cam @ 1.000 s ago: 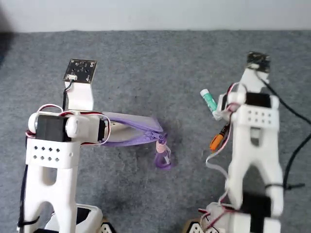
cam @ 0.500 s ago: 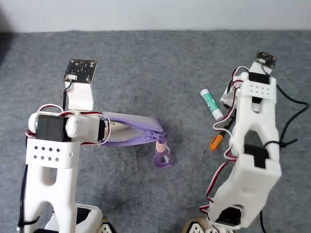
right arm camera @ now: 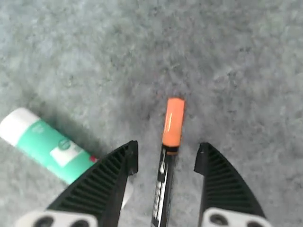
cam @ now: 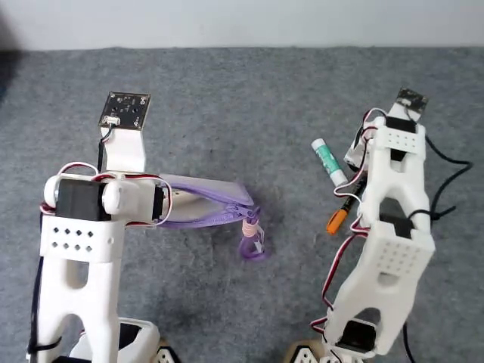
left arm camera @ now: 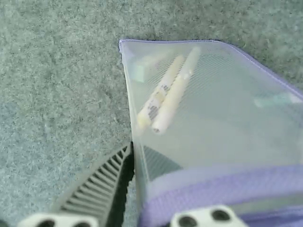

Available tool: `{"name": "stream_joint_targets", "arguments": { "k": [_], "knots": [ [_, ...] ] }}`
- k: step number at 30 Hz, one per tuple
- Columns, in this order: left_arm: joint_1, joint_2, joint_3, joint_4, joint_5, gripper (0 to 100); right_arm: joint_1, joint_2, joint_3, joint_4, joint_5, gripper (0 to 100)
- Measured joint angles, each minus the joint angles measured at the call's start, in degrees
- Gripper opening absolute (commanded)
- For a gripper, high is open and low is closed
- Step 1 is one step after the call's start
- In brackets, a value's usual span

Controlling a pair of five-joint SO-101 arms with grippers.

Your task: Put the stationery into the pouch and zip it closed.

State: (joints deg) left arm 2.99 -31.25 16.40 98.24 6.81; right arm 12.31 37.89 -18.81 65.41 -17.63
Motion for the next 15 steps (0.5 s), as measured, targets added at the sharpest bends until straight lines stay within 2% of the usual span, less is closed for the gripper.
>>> {"name": "stream_joint_targets", "arguments": {
  "k": [3,6,9,15],
  "knots": [
    [0.0,0.0,0.0,0.0,0.0,1,-0.2,3.3,-3.5,-0.1,0.0,15.1],
    [0.0,0.0,0.0,0.0,0.0,1,0.0,6.2,-7.2,1.6,-0.1,0.9],
    [0.0,0.0,0.0,0.0,0.0,1,1.1,7.8,-10.8,4.8,-0.1,3.7],
    [0.0,0.0,0.0,0.0,0.0,1,0.4,8.2,-16.1,13.5,0.0,0.8]
  ]
}}
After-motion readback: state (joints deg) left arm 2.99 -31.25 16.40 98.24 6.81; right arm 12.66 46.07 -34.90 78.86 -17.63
